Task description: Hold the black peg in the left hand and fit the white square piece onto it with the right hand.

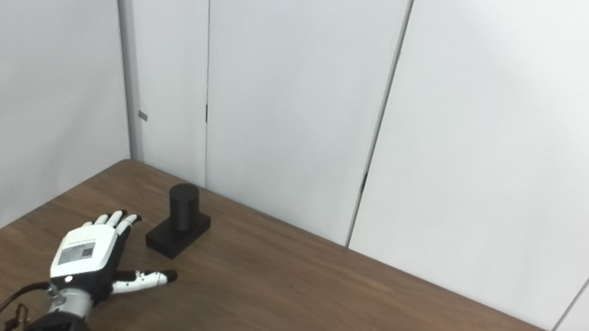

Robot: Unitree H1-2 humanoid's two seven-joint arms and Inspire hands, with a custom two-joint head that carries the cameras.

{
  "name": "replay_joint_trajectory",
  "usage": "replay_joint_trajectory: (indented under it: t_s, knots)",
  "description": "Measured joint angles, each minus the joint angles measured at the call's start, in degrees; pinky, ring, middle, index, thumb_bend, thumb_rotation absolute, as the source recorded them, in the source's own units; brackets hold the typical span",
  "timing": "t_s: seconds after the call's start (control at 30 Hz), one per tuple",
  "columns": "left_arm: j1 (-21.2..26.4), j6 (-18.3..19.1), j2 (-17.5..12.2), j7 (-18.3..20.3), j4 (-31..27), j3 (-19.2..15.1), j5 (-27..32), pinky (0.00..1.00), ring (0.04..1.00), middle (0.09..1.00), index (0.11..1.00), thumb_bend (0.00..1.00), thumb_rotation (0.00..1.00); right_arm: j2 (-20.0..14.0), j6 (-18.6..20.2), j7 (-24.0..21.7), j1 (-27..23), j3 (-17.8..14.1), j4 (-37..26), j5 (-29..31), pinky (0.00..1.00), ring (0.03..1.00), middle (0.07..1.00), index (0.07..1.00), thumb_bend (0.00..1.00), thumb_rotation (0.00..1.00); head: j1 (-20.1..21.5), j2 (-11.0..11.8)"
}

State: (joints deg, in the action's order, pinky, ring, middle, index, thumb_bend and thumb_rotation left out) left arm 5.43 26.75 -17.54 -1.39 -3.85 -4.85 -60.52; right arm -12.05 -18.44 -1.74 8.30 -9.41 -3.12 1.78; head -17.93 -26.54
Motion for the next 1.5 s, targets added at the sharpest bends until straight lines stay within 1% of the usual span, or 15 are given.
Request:
replay_joint_trajectory:
  t_s: [0.1,0.17,0.23,0.3,0.47,0.53,0.6,0.67,0.77,0.9,1.03,1.17,1.3,1.4,1.5]
  knots:
    - [2.1,0.0,2.3,-0.3,3.5,-1.5,-1.9,0.98,0.981,0.991,0.929,0.93,0.79,0.0,0.0,0.0,0.0,0.0,-0.1,0.0,0.82,0.903,0.905,0.936,0.78,1.00,0.0,0.0]
    - [3.9,0.0,3.1,-0.5,6.5,-2.5,-3.1,0.99,0.994,0.998,0.940,0.94,0.81,0.0,0.0,0.0,0.1,0.1,-0.2,0.0,0.82,0.889,0.902,0.946,0.78,1.00,-0.4,0.2]
    - [5.7,0.0,3.4,-0.7,9.6,-3.4,-3.2,1.00,0.999,1.000,0.945,0.94,0.81,0.1,0.0,0.0,0.1,0.1,-0.2,0.0,0.85,0.885,0.900,0.960,0.78,1.00,-0.4,0.2]
    - [7.2,0.1,3.5,-1.2,11.8,-4.1,-3.2,1.00,1.000,0.999,0.941,0.94,0.80,0.1,0.0,0.0,0.2,0.1,-0.2,0.0,0.84,0.881,0.895,0.964,0.77,1.00,0.0,0.0]
    - [10.0,0.0,4.2,-3.6,17.1,-5.0,-3.1,1.00,0.998,0.992,0.929,0.95,0.80,0.3,0.1,0.0,0.3,0.1,-0.4,-0.1,0.86,0.884,0.887,0.960,0.79,1.00,0.1,-0.1]
    - [10.8,0.0,4.9,-4.9,19.0,-5.6,-3.0,0.99,0.989,0.986,0.925,0.96,0.81,0.6,0.8,0.2,0.7,0.1,-1.1,-0.7,0.89,0.894,0.894,0.967,0.82,1.00,0.3,-0.2]
    - [12.0,0.1,5.4,-5.7,22.4,-6.7,-2.6,0.98,0.981,0.977,0.924,0.97,0.81,1.0,1.9,0.2,1.0,0.1,-1.5,-1.5,0.89,0.895,0.895,0.966,0.82,1.00,0.3,-0.3]
    - [13.2,0.0,5.9,-7.5,25.1,-7.4,-2.5,0.97,0.972,0.969,0.923,0.98,0.81,1.1,2.5,0.3,1.0,0.1,-1.6,-1.9,0.90,0.906,0.896,0.962,0.81,1.00,0.4,-0.4]
    - [15.1,0.1,6.0,-9.1,28.1,-8.3,-2.5,0.97,0.967,0.964,0.914,0.98,0.81,1.2,2.6,0.3,1.2,0.1,-1.9,-2.3,0.88,0.901,0.894,0.959,0.82,1.00,0.4,-0.4]
    - [16.8,0.1,6.2,-9.2,28.9,-8.5,-2.9,0.98,0.970,0.967,0.912,0.96,0.79,1.6,3.2,0.3,1.6,0.1,-2.5,-2.4,0.87,0.891,0.890,0.958,0.82,1.00,0.5,-0.4]
    - [17.8,0.0,6.8,-9.3,30.2,-8.5,-3.2,0.98,0.976,0.969,0.906,0.95,0.79,1.6,3.2,0.3,1.6,0.1,-2.5,-2.4,0.88,0.904,0.895,0.960,0.83,1.00,0.4,-0.5]
    - [18.0,0.0,7.3,-9.8,32.1,-8.7,-3.0,0.97,0.970,0.963,0.891,0.96,0.77,1.6,3.2,0.3,1.6,0.1,-2.5,-2.4,0.91,0.910,0.894,0.963,0.83,1.00,0.4,-0.5]
    - [18.2,0.0,7.4,-11.4,32.6,-8.8,-2.4,0.97,0.965,0.952,0.872,0.96,0.75,1.6,3.1,0.3,1.6,0.1,-2.5,-2.4,0.91,0.909,0.897,0.965,0.83,1.00,0.4,-0.5]
    - [18.4,0.0,7.4,-11.7,33.3,-8.8,-2.2,0.99,0.972,0.953,0.866,0.95,0.75,1.6,3.2,0.3,1.6,0.1,-2.5,-2.4,0.90,0.910,0.898,0.964,0.84,1.00,0.6,-0.6]
    - [18.4,0.0,7.4,-11.9,33.3,-8.7,-2.1,0.96,0.958,0.935,0.841,0.94,0.74,1.6,3.2,0.3,1.6,0.1,-2.5,-2.4,0.90,0.904,0.897,0.962,0.83,1.00,0.5,-0.8]
